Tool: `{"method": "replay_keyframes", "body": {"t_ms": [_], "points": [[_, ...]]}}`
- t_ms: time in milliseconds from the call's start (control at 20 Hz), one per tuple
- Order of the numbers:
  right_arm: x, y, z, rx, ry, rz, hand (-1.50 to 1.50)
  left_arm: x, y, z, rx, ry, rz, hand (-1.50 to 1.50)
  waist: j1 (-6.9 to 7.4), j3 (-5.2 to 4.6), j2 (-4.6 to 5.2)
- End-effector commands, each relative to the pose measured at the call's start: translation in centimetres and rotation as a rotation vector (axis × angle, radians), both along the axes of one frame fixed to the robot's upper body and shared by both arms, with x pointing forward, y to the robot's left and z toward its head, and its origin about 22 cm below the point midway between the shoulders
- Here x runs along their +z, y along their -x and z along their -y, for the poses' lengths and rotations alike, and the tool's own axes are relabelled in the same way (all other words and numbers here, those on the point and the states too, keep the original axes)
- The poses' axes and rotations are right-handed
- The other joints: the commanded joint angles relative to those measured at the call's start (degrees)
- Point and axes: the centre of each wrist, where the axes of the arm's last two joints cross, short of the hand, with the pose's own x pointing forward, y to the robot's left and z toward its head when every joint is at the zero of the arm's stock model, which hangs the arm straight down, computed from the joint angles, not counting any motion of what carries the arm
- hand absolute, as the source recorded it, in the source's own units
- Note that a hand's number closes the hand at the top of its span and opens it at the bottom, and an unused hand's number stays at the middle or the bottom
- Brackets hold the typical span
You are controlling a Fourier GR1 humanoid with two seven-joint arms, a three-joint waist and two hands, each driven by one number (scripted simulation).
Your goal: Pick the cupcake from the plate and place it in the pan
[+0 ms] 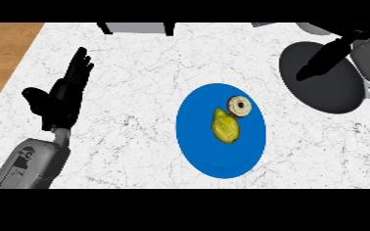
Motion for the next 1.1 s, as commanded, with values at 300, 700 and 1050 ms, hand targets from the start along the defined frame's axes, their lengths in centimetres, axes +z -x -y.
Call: {"method": "replay_keyframes", "body": {"t_ms": [300, 700, 1050], "points": [[-2.8, 0.5, -3.0, 0.249, 0.034, -0.174, -1.5, -1.5, 0.3, -0.2, 0.01, 0.006, 0.006, 0.0, -1.4, -0.02, -0.15], [-4.3, 1.5, -4.1, 0.136, 0.152, -0.162, -1.5, -0.7, 0.5, -3.4, 0.013, -0.013, -0.011, 0.0, -1.37, -0.02, -0.27], [-7.3, 1.9, -5.3, 0.068, 0.234, -0.145, -1.5, 0.9, 0.8, -2.2, 0.019, 0.015, -0.004, 0.0, -1.23, 0.01, -0.35]]}}
